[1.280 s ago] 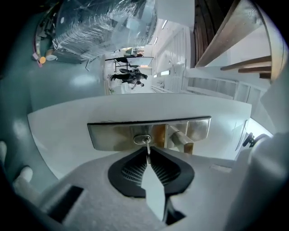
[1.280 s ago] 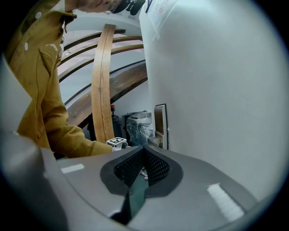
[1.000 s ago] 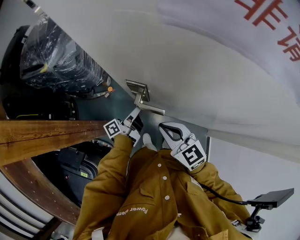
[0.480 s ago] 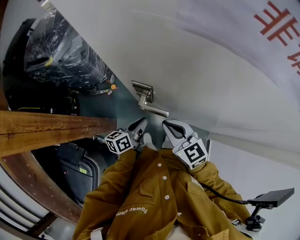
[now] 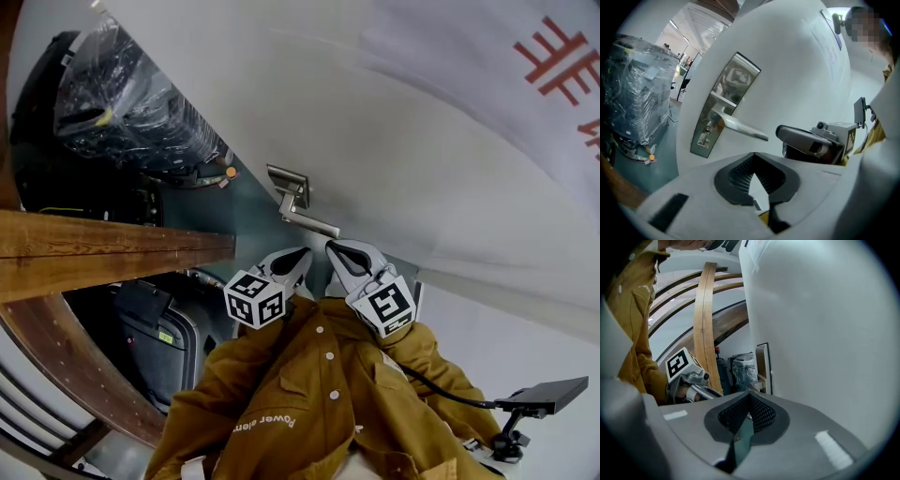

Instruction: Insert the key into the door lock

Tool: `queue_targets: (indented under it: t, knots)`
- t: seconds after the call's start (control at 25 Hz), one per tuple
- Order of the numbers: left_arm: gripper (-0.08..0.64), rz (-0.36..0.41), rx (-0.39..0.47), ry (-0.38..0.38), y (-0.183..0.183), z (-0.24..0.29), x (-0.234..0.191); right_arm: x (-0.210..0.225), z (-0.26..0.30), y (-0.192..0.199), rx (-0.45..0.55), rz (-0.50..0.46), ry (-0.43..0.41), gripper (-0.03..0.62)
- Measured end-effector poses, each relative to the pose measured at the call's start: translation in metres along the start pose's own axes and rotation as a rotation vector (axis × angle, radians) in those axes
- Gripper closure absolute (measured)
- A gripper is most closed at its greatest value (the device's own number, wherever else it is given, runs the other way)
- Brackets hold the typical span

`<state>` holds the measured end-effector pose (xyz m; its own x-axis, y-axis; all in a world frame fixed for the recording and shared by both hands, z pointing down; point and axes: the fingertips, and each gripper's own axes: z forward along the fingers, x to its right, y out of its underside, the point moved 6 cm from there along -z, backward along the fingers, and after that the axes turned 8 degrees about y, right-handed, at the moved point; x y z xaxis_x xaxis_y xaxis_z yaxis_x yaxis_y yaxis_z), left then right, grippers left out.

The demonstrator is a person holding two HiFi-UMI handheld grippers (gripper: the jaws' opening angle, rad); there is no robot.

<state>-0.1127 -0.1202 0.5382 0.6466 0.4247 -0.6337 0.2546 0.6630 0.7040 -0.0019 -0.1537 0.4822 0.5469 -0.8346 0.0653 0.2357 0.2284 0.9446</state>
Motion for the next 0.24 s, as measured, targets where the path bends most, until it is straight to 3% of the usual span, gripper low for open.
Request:
queue_targets:
  t: [0.24]
  knots:
    - [0.558, -0.002, -0.042, 0.048, 0.006, 0.014, 0.019, -0.003, 0.0, -0.005, -0.027, 0.017, 0.0, 0.588]
